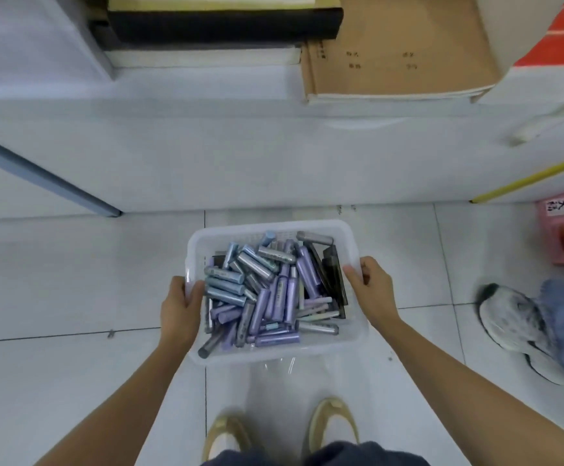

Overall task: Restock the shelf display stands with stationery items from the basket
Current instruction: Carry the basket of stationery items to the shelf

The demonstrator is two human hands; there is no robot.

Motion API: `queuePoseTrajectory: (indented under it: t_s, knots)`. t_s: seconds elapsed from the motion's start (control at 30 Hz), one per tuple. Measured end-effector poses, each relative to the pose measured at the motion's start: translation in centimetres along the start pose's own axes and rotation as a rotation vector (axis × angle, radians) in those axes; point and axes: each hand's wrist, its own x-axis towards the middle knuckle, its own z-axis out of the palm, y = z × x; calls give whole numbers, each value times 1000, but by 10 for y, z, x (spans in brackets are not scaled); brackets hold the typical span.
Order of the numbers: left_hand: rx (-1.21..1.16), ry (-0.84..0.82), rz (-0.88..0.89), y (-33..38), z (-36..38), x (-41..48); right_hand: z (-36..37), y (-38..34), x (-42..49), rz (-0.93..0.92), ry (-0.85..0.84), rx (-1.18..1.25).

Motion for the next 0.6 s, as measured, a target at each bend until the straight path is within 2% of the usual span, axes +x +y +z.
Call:
queuePoseTrajectory:
  t_s: [0.37,0.6]
  knots:
    - [-142,98,-36,156,-221,-170,-128,-258,-150,-163,-48,91]
    - [-238,325,-21,232,-387,-300,-180,-434,-265,-297,-180,68]
